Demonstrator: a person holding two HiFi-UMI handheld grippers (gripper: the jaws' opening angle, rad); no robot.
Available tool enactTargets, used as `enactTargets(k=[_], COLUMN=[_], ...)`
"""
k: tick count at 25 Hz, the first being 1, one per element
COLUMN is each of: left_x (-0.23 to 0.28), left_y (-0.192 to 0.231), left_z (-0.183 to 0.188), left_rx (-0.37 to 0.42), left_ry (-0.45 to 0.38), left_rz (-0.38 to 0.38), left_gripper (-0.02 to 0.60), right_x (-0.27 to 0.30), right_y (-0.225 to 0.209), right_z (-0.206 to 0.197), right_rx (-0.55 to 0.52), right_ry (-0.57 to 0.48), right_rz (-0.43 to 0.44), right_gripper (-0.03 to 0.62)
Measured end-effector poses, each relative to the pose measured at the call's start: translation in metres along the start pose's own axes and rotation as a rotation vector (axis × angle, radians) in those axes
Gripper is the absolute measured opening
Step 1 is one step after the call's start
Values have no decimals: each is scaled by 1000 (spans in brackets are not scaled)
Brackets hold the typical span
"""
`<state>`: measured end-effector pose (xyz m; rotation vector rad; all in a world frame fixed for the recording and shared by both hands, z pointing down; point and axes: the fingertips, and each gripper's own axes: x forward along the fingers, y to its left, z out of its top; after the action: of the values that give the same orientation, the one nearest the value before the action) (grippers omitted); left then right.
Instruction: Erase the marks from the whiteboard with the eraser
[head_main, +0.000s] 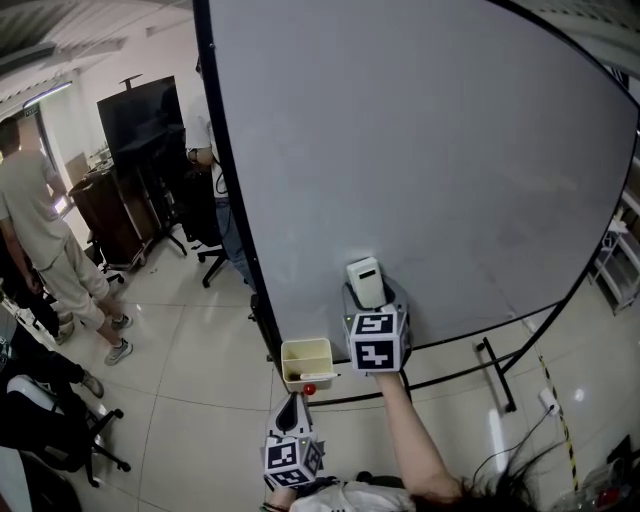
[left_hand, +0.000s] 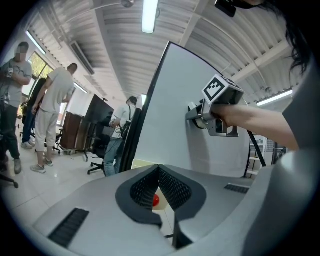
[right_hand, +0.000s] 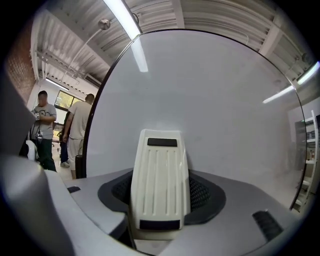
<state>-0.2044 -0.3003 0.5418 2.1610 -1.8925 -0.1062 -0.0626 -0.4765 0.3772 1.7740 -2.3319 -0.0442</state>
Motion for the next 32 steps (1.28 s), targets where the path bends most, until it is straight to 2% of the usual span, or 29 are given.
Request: enactTargets(k=[5,9,13,17,20,23,28,32], left_x=[-17,-33,-50,-76,-105,-136,-194,-232], left_y=[10,-1,-22,-67,-105,-145,-216,-244], left_z=[-11,-25,-36,-41,-42,-62,-110,-115], left_rx=[-16,-13,4,28,31,31,24,59], left_ry=[19,39,41,34,1,1,69,83], left_rz=[14,7,-9,-48,-50,-38,-37,-52], left_gripper=[-9,-9,-9,-9,-9,-9,-9,-9], right_x=[-10,-50,-106,-191,-264,-322,-399,-436], right_y=[0,3,-1,-15,-25,-43,-80,-76], right_z=[-8,-43,-122,-218,-257,-277,-290,-293], right_rx=[64,143,196,287,314,318,336,371], right_ry=[-23,-15,66,185,215,227,233,238], right_rz=[61,114,139,154,161,186,207,247], right_gripper=[272,276,276,276,276,276,275,275])
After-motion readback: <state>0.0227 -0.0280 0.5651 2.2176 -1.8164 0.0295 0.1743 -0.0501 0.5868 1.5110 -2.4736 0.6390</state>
